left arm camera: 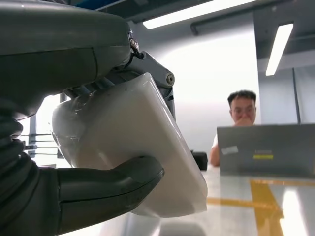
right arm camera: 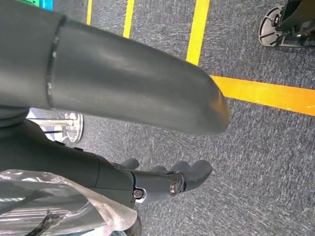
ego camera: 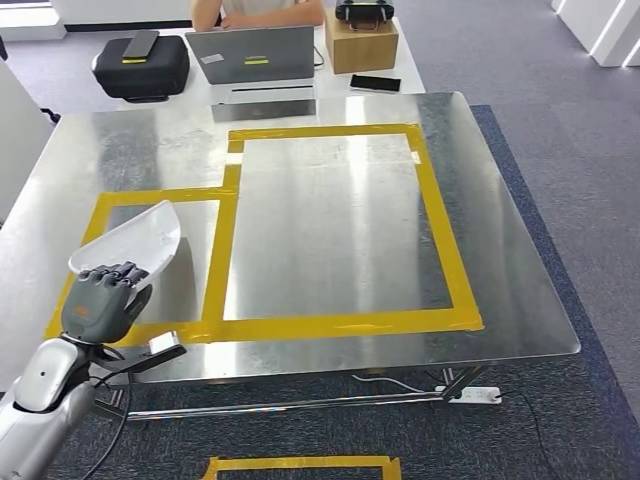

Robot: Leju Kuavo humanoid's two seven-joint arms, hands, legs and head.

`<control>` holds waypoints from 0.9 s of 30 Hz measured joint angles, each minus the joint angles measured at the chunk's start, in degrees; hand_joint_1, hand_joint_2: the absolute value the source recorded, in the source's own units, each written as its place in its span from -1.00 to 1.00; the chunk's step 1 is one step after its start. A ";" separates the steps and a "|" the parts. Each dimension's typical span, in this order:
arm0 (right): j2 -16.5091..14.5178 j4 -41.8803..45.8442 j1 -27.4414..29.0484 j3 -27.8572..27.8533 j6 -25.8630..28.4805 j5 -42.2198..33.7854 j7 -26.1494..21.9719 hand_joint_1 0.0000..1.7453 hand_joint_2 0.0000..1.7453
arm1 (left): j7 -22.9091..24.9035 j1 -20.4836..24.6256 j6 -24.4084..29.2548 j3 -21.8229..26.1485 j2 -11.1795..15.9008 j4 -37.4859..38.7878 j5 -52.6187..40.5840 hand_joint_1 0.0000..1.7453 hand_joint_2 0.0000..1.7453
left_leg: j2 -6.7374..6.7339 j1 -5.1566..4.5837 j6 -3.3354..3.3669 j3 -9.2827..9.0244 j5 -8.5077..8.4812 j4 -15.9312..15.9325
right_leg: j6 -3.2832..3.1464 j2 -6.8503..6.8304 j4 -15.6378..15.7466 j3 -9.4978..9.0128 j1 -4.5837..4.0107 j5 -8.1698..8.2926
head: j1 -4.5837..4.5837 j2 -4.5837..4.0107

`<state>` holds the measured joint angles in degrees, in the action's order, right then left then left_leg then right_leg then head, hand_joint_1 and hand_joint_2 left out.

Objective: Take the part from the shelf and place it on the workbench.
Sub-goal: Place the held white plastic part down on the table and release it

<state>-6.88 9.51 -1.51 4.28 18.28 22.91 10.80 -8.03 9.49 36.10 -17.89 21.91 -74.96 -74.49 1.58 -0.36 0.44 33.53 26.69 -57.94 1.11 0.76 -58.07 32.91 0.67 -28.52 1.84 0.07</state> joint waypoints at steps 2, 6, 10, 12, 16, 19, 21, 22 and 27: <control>0.00 0.00 -0.02 -0.01 -0.03 0.00 0.00 -1.00 -1.00 | 0.64 0.41 -0.49 -0.75 -0.12 2.00 -0.63 0.50 1.00 | 0.00 -0.02 0.01 0.01 0.01 -0.04 | 0.00 0.00 0.00 0.00 0.01 0.00 | 0.00 0.00; 0.00 0.00 -0.03 -0.04 -0.15 0.00 0.15 -1.00 -1.00 | 0.85 0.89 -0.77 -1.62 -0.34 4.49 -1.01 -1.00 1.00 | 0.00 -0.05 0.05 0.02 0.03 -0.06 | 0.01 -0.01 0.00 0.00 0.00 0.00 | 0.01 0.00; 0.00 0.00 -0.02 -0.09 -0.16 0.01 0.35 -1.00 -1.00 | 1.43 1.04 -1.61 -2.00 -0.43 5.39 -1.07 -1.00 0.50 | 0.00 -0.04 0.05 0.02 0.04 -0.06 | 0.01 0.00 0.00 0.01 0.00 0.00 | 0.01 0.00; 0.00 0.00 -0.02 -0.10 -0.16 0.02 0.35 -1.00 -1.00 | 1.73 1.10 -1.90 -2.16 -0.46 5.61 -1.03 -1.00 -0.50 | 0.00 -0.04 0.05 0.02 0.04 -0.06 | 0.01 0.00 0.00 0.01 0.00 0.00 | 0.02 0.00; 0.00 0.00 -0.01 -0.13 -0.16 0.05 0.35 -1.00 -1.00 | 2.10 1.17 -1.87 -2.43 -0.51 5.82 -0.45 -1.00 -1.00 | 0.00 -0.04 0.05 0.02 0.04 -0.05 | 0.01 0.00 0.00 0.00 -0.01 0.00 | 0.01 0.00; 0.00 0.00 0.01 -0.15 -0.16 0.09 0.35 -1.00 -1.00 | 2.50 0.93 -1.15 -2.47 -0.46 5.21 0.17 -1.00 -1.00 | 0.00 -0.04 0.05 0.02 0.04 -0.05 | 0.01 -0.01 0.00 -0.01 -0.01 0.00 | 0.01 0.00; 0.00 0.00 0.04 -0.21 -0.16 0.16 0.35 -1.00 -1.00 | 2.58 0.35 -0.16 -2.25 -0.36 3.75 0.51 -1.00 -1.00 | 0.00 -0.04 0.05 0.02 0.04 -0.05 | 0.01 -0.01 0.00 -0.01 -0.01 0.00 | 0.01 0.00; 0.00 0.00 0.06 -0.25 -0.15 0.20 0.35 -1.00 -1.00 | 2.58 0.00 0.39 -2.00 -0.30 2.83 0.68 -1.00 -1.00 | 0.00 -0.04 0.05 0.03 0.04 -0.05 | 0.01 -0.01 0.00 -0.01 -0.01 0.00 | 0.01 0.00; 0.00 0.00 0.12 -0.39 -0.09 0.29 0.35 -1.00 -1.00 | 2.53 -1.74 1.75 -0.30 0.16 -1.42 1.10 -1.00 -1.00 | 0.01 -0.04 0.07 0.04 0.05 -0.05 | 0.01 -0.01 0.00 -0.01 0.00 -0.01 | 0.01 0.00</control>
<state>-6.88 9.51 -1.39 3.90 18.18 23.20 11.15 -5.50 7.74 37.85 -18.20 22.07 -76.38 -73.38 1.59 -0.40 0.50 33.57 26.74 -58.00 1.12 0.74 -58.07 32.90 0.67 -28.52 1.85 0.07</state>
